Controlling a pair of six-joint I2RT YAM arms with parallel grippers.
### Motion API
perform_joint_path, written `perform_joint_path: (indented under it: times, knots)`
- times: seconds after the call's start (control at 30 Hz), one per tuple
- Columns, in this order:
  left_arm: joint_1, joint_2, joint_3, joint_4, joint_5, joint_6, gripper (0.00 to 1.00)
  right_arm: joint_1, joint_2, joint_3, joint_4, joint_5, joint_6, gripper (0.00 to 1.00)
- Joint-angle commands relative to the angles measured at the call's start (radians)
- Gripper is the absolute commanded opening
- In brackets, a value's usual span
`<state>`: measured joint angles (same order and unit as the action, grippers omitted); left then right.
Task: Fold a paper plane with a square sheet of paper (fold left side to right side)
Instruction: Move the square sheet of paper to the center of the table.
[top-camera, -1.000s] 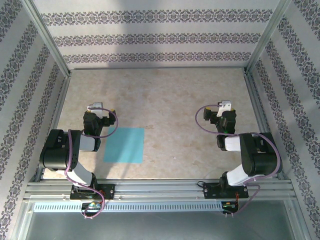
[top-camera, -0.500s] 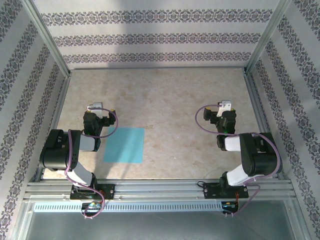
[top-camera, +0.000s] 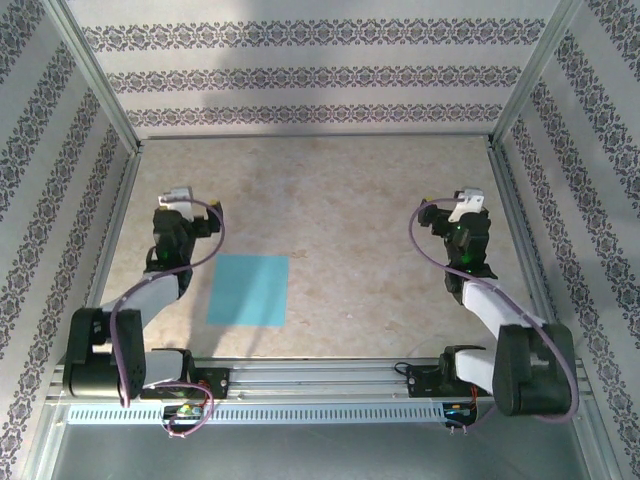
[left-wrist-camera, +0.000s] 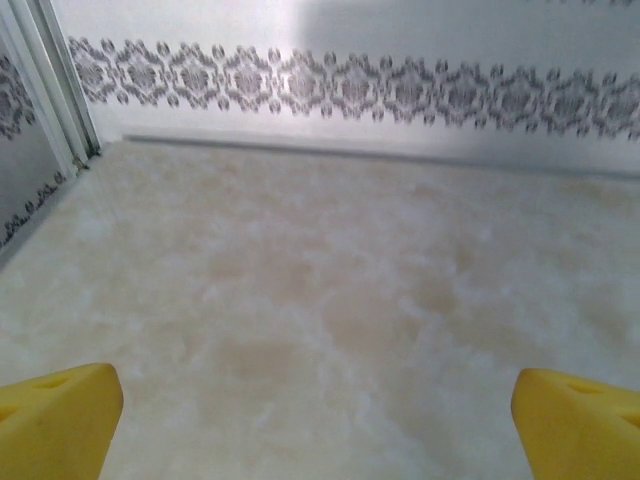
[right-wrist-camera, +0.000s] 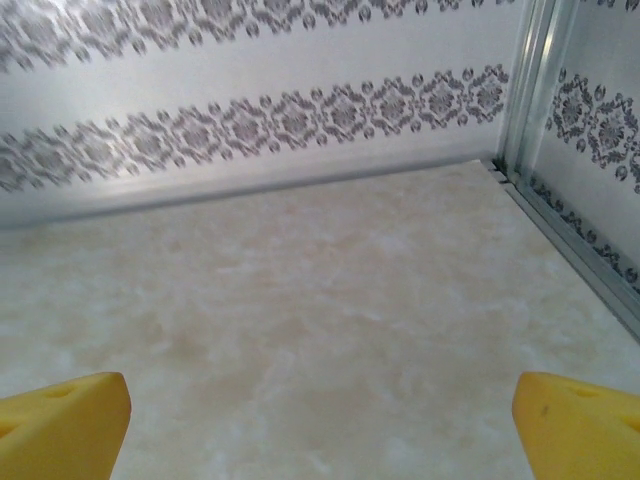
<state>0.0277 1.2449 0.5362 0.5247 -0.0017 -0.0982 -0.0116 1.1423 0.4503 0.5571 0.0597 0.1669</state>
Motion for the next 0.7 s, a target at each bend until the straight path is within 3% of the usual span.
perform_joint_path:
  times: [0.0,0.13,0.37,0.5,0.67]
  knots:
    - [0.009,-0.052,0.100,-0.362,0.009,-0.131,1.00,-0.011,-0.074,0.025,-0.189,-0.083,0.140,0.98]
    - [0.009,-0.079,0.191,-0.589,0.042,-0.286,1.00,-0.013,-0.162,0.055,-0.342,-0.185,0.252,0.98]
    - [0.009,-0.074,0.286,-0.885,0.321,-0.373,1.00,-0.012,-0.240,0.088,-0.523,-0.438,0.377,0.98]
    - [0.003,-0.056,0.279,-0.960,0.493,-0.407,0.98,-0.008,-0.224,0.087,-0.520,-0.548,0.436,0.98]
    - [-0.058,-0.033,0.221,-0.951,0.616,-0.432,0.85,0.025,-0.173,0.112,-0.512,-0.566,0.455,0.98]
